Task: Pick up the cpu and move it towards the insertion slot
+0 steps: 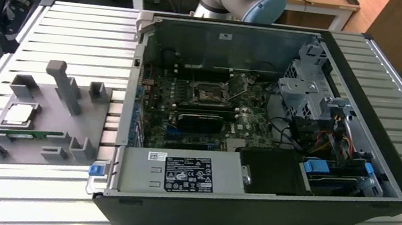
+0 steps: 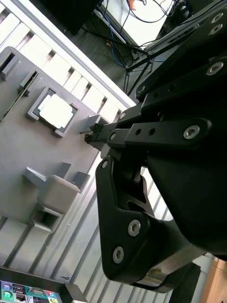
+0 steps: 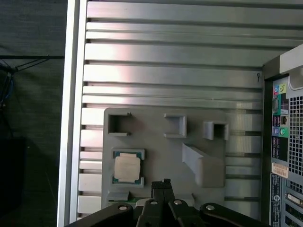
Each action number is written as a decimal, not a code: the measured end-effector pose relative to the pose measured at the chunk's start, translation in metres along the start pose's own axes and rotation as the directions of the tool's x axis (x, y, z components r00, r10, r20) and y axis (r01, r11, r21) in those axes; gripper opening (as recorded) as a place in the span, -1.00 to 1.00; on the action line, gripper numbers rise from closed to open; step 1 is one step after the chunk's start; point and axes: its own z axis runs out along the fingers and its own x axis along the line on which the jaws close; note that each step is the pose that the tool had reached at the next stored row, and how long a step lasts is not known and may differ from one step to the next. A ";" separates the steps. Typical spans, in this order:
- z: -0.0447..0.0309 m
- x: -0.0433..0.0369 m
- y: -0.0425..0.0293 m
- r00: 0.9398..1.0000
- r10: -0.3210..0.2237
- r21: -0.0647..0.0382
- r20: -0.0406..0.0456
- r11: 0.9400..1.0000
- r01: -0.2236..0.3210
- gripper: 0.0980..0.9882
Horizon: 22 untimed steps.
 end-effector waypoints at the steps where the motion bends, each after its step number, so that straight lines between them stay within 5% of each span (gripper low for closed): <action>1: 0.0000 0.0007 0.0000 1.000 0.000 0.000 0.000 1.000 0.000 -0.98; 22: 0.0007 0.0082 0.0001 1.000 0.000 0.000 0.000 1.000 0.000 -0.98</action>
